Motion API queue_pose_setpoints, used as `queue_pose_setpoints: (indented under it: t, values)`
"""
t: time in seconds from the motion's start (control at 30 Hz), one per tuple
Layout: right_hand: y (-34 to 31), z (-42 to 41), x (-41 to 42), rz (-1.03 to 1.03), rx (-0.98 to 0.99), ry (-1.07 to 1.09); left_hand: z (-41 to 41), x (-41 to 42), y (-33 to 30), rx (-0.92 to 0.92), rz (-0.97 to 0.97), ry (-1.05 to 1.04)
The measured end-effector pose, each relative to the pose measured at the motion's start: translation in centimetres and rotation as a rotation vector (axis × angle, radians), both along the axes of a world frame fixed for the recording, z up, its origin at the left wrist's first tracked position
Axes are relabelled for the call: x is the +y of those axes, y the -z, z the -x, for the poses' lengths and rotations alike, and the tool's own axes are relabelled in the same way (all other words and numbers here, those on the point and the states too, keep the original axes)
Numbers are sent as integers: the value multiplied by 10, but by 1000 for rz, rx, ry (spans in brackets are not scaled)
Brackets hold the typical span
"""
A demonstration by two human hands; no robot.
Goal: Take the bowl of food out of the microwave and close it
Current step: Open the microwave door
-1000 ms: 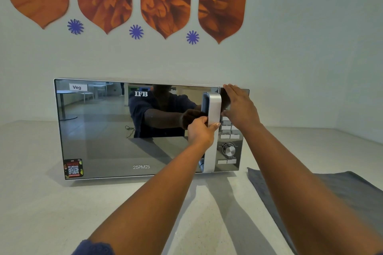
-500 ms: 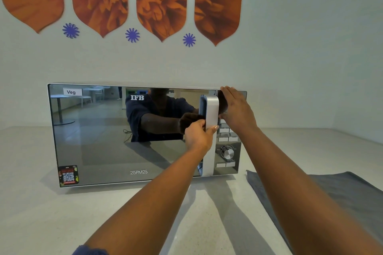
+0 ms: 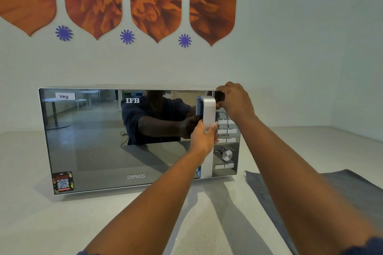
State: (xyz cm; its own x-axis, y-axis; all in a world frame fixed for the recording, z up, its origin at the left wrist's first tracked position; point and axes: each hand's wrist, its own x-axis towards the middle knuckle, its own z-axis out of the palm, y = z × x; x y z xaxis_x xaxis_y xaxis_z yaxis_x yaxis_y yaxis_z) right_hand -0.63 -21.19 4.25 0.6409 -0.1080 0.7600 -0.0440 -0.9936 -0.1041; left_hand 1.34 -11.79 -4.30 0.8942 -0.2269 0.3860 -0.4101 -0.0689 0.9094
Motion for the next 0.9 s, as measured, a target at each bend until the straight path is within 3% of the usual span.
queue_pose_setpoints:
  t: [0.23, 0.4, 0.63, 0.77, 0.9]
  values:
    - [-1, 0, 0, -12, -48, -17, 16, 1, 4, -33, 101, 36]
    - [2, 6, 9, -44, -58, -18, 44, 18, 6, -17, 53, 104]
    - [2, 17, 10, -15, 85, -38, 74, 46, -2, -6, -3, 251]
    - [2, 33, 23, -304, 8, -226, 86, 57, -2, 15, 8, 297]
    - [1, 55, 39, -812, -17, -635, 99, 70, -1, 44, 60, 363]
